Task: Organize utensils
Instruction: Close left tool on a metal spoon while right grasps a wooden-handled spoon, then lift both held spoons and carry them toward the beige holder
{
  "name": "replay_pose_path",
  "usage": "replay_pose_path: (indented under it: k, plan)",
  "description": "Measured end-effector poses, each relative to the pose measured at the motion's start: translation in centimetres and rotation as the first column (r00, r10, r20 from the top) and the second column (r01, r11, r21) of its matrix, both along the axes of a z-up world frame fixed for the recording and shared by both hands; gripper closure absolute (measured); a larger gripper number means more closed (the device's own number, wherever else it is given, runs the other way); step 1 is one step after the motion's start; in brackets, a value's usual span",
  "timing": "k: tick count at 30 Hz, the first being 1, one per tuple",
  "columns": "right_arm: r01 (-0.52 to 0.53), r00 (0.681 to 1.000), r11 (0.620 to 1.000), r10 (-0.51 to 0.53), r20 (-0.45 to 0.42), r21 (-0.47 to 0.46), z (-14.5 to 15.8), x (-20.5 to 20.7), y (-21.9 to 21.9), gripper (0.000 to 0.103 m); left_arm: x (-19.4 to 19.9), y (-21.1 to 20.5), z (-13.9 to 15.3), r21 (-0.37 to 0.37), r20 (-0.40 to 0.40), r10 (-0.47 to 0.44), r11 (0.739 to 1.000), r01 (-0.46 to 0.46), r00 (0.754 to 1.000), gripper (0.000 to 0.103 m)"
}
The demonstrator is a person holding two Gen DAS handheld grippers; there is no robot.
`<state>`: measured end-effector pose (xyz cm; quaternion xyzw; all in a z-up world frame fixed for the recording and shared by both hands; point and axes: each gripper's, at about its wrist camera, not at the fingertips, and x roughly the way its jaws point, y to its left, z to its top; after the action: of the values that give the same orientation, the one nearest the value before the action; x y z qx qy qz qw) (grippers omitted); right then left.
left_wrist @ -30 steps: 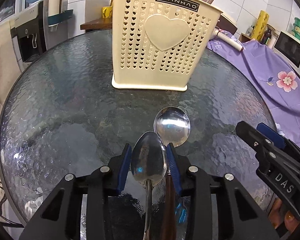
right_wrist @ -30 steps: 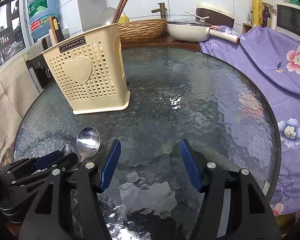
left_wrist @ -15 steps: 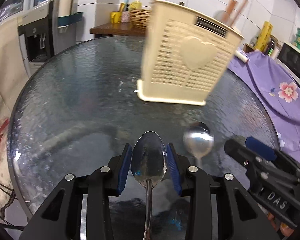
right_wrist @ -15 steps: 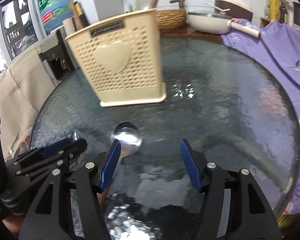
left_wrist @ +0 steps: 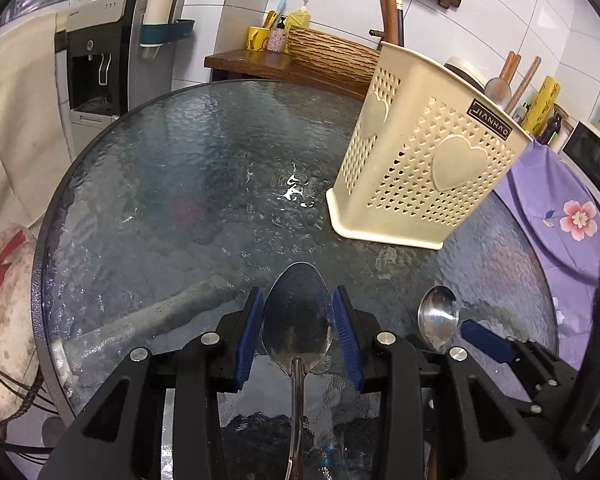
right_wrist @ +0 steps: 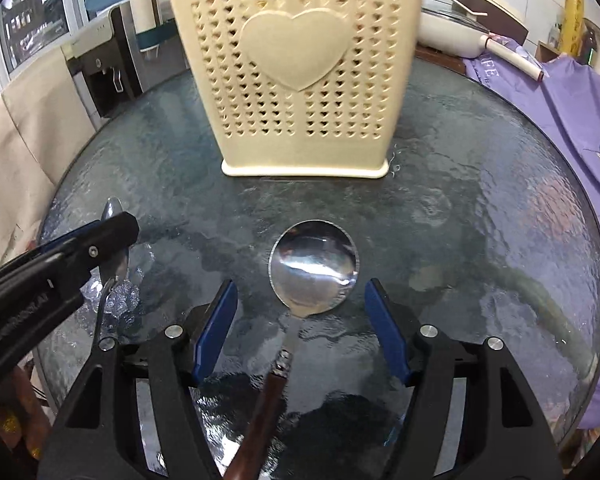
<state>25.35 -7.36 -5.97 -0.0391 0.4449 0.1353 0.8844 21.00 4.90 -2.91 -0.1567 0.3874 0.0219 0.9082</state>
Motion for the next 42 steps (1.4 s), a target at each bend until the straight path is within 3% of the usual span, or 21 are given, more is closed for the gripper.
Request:
replay_pose_path:
  k: [5, 11, 16, 23, 35, 42]
  plan:
    - [0.003, 1.0, 1.0, -0.003, -0.001, -0.017, -0.3, 0.5, 0.6, 0.038, -0.3, 0.1, 0.3, 0.0, 0.014, -0.008, 1.0, 0.008, 1.0, 0.067]
    - [-0.006, 1.0, 0.999, 0.007, 0.014, -0.042, -0.3, 1.0, 1.4, 0.056, -0.4, 0.3, 0.4, -0.008, 0.018, -0.01, 1.0, 0.011, 1.0, 0.067]
    - [-0.028, 1.0, 0.999, 0.028, 0.011, -0.033, -0.2, 1.3, 1.2, 0.056, -0.4, 0.0, 0.5, -0.003, 0.023, -0.019, 1.0, 0.019, 1.0, 0.067]
    - [-0.033, 0.999, 0.998, 0.031, 0.042, 0.049, 1.1, 1.3, -1.2, 0.056, -0.4, -0.7, 1.5, 0.006, 0.046, -0.043, 0.999, 0.043, 0.998, 0.067]
    - [-0.074, 0.983, 0.983, 0.043, 0.18, 0.169, 6.9, 0.1, -4.4, 0.056, -0.9, -2.9, 5.5, 0.012, 0.142, -0.132, 0.991, 0.132, 0.981, 0.067]
    - [-0.105, 0.969, 0.979, 0.062, 0.238, 0.173, 9.0, -0.8, -5.0, 0.056, -1.1, -3.5, 7.0, 0.002, 0.17, -0.178, 0.984, 0.181, 0.969, 0.068]
